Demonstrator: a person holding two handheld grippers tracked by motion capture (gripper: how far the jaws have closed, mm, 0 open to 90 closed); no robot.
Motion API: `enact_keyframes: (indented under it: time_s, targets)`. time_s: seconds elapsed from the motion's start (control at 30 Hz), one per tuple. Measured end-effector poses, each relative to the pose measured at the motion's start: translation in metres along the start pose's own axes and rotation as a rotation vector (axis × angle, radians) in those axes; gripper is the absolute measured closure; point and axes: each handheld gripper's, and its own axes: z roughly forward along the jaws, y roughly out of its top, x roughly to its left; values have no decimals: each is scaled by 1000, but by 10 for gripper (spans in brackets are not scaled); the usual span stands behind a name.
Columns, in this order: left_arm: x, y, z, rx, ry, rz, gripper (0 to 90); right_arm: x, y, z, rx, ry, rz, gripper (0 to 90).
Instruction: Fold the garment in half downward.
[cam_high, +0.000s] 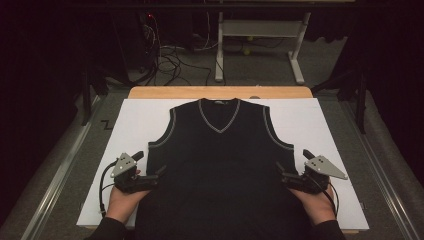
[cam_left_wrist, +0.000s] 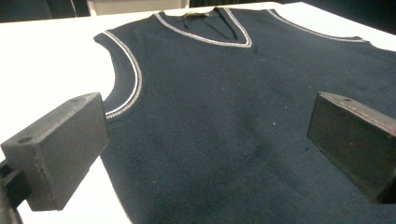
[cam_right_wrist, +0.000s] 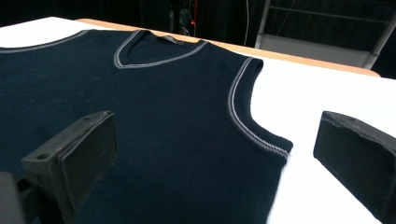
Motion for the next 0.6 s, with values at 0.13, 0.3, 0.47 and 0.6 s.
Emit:
enact_keyframes:
  time_s: [0.13,0.3,0.47,0.6]
  targets:
    - [2,6,5,-4,12,-2,0,-3,6,12,11,-12,0,2]
    - [8,20,9,-42,-44,-44,0,-13,16,37,33,-38,22,3]
    - [12,27,18,-19,-2,-46,0,-18,18,52,58,-43,33,6]
    - [16,24,18,43,30,-41,0,-19,16,49,82,-37,15,6]
